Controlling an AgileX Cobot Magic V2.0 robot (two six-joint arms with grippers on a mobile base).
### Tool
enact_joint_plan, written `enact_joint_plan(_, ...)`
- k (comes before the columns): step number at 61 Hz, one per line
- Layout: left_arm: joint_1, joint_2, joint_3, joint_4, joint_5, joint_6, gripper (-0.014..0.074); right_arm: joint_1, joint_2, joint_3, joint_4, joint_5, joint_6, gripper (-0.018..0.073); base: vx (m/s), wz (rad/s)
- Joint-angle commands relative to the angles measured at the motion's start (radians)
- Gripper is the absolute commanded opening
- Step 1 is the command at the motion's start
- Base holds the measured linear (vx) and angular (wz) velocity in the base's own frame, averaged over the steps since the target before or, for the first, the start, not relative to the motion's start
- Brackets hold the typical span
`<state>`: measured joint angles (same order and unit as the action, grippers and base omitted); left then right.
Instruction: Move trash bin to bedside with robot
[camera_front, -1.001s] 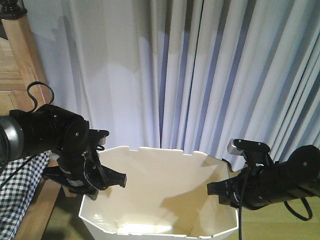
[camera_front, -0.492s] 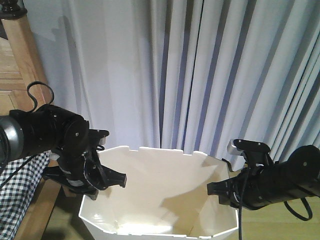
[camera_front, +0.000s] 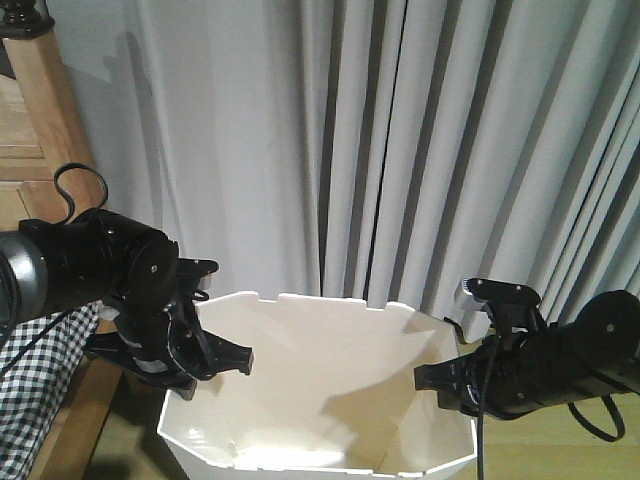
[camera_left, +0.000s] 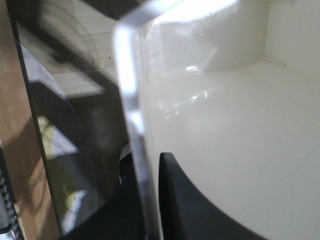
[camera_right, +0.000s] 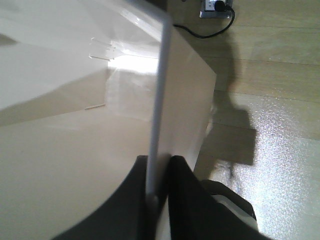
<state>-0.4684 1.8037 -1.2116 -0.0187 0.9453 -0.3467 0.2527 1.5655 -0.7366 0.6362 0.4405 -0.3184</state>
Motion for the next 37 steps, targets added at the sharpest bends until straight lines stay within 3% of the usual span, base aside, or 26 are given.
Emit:
enact_joint_plan(1, -0.020, -0.061, -0.036, -0.070, -0.074, 0.022, -0.0006, 0.016, -0.054, -0.037, 0.072, 0.009, -0.046, -0.0005, 0.00, 0.00)
enact_joint_plan(37, -0.020, -0.061, -0.036, -0.071, -0.106, 0.021, -0.0006, 0.016, -0.054, -0.037, 0.075, 0.016, -0.046, -0.0005, 0.00, 0.00)
